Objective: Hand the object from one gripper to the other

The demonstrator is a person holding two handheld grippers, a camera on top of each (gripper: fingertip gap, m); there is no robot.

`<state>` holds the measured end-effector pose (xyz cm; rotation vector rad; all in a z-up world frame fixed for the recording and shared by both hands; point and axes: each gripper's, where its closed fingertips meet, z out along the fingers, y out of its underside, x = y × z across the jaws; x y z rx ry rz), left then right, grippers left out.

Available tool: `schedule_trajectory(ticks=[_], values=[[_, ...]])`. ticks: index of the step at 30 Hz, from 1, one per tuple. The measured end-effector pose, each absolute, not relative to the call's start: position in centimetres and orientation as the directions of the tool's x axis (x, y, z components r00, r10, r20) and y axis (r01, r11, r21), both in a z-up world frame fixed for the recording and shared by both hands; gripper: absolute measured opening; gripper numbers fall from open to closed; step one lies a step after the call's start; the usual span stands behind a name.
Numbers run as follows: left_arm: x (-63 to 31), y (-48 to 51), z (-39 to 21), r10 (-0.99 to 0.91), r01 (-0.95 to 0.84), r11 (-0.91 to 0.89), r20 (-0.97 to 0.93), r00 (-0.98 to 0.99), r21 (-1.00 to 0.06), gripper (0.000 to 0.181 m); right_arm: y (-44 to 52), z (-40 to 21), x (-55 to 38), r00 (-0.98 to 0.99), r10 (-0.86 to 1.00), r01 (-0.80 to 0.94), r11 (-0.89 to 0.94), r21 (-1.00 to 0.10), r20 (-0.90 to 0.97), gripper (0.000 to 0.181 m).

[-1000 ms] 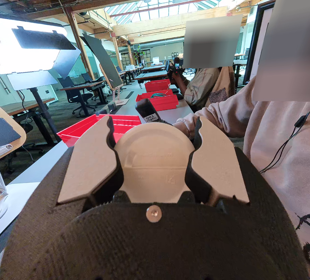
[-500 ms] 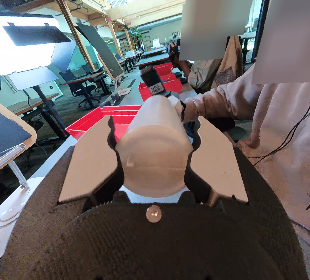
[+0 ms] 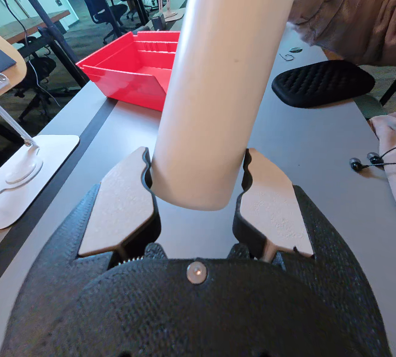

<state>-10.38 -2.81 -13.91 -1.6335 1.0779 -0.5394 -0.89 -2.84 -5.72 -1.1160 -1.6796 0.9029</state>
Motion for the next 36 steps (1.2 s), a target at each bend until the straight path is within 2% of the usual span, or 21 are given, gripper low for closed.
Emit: schedule_trajectory(ticks=[2,8,13,18,21,26,29,32,35,36], values=[[-10.2,-2.9,-14.3,-0.861,-0.387,-0.042,-0.163,0.482,-0.921,0.084,-3.0,-5.1,-1.4,-0.217,0.924,0.313,0.373,-0.874,0.316,0.073],[-9.5,-3.8,-12.5,-0.849,-0.380,0.048,-0.238,0.472,-0.924,0.101,-2.9,-3.0,-2.4,-0.263,0.888,0.370,0.453,-0.811,0.377,0.073],[-7.7,-3.9,-8.8,-0.816,-0.314,0.124,-0.277,0.508,-0.941,0.104,-3.8,-2.5,-3.7,-0.298,0.862,0.390,0.503,-0.771,0.410,0.073],[-6.0,-2.9,-7.6,-0.788,-0.373,0.139,-0.331,0.520,-0.917,0.105,-5.1,-2.3,-5.1,-0.328,0.846,0.382,0.526,-0.760,0.420,0.072],[-4.7,-2.8,-7.7,-0.784,-0.425,0.172,-0.385,0.488,-0.889,0.093,-6.0,-2.0,-5.8,-0.334,0.846,0.339,0.518,-0.785,0.414,0.072],[-4.0,-3.2,-6.5,-0.827,-0.286,0.198,-0.316,0.465,-0.938,0.090,-6.5,0.1,-5.7,-0.249,0.880,0.214,0.458,-0.863,0.406,0.076],[-3.7,-3.3,-6.2,-0.863,-0.206,0.183,-0.257,0.435,-0.961,0.090,-7.0,1.7,-5.0,-0.266,0.937,0.107,0.260,-0.960,0.224,0.085],[-2.7,-3.5,-6.6,-0.910,-0.173,0.141,-0.197,0.366,-0.975,0.090,-6.3,1.0,-5.4,-0.246,0.943,0.076,0.248,-0.966,0.222,0.089],[-1.3,-4.5,-7.4,-0.955,-0.170,0.125,-0.165,0.248,-0.978,0.090,-6.5,-0.1,-5.6,-0.306,0.937,0.094,0.204,-0.974,0.167,0.071],[-1.0,-4.8,-7.7,-0.965,-0.166,0.110,-0.145,0.217,-0.980,0.090,-6.6,-0.4,-5.6,-0.326,0.935,0.108,0.180,-0.978,0.136,0.071]])
